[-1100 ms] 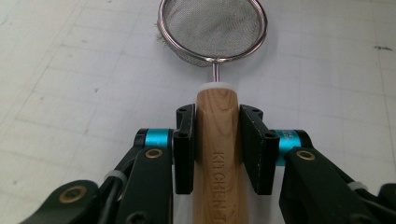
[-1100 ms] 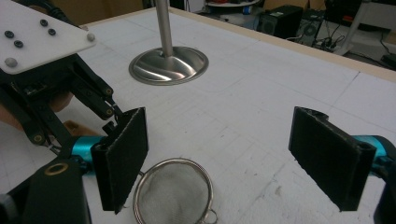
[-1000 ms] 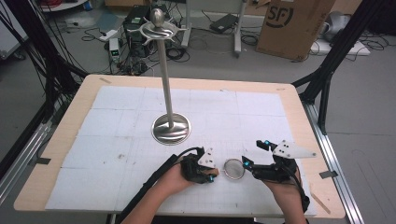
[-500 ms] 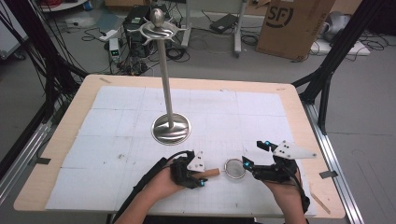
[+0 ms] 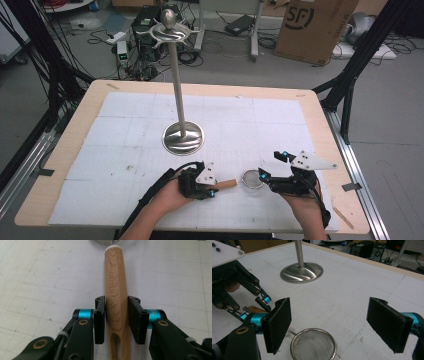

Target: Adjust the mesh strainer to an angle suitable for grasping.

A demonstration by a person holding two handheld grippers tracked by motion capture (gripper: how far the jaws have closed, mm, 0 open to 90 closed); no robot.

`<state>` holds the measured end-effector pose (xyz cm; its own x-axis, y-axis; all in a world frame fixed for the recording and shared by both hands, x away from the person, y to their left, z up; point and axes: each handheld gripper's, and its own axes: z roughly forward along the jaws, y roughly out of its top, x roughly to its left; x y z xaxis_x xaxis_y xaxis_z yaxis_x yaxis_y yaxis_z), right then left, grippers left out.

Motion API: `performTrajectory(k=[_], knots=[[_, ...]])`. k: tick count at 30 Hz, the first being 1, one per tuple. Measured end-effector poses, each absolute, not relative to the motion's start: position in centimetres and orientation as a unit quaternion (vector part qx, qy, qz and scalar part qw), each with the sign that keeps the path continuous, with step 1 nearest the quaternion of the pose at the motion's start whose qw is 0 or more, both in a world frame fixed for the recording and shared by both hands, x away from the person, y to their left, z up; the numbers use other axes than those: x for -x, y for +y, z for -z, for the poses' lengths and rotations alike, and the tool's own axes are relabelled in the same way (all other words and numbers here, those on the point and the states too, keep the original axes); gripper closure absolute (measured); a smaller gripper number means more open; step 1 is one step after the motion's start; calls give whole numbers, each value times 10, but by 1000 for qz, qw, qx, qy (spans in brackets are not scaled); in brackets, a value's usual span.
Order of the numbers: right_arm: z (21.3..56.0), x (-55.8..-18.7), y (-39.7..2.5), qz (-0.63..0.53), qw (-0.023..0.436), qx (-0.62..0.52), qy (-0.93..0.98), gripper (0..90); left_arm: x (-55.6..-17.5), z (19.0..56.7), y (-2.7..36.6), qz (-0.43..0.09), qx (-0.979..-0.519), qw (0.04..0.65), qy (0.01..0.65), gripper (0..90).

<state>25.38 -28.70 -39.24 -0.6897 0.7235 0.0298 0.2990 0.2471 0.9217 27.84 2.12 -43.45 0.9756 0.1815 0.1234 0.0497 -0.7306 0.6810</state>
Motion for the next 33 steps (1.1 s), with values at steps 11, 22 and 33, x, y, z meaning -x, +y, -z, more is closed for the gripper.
performTrajectory(k=[11,22,33], knots=[[390,-252,-290,-517,209,-336,759,192,-274,436,-2,-103,-923,369,42,638],[389,-251,-292,-519,211,-337,757,192,-286,435,20,-111,-920,364,97,559],[390,-252,-291,-516,208,-339,758,192,-303,438,25,-136,-905,375,147,581]])
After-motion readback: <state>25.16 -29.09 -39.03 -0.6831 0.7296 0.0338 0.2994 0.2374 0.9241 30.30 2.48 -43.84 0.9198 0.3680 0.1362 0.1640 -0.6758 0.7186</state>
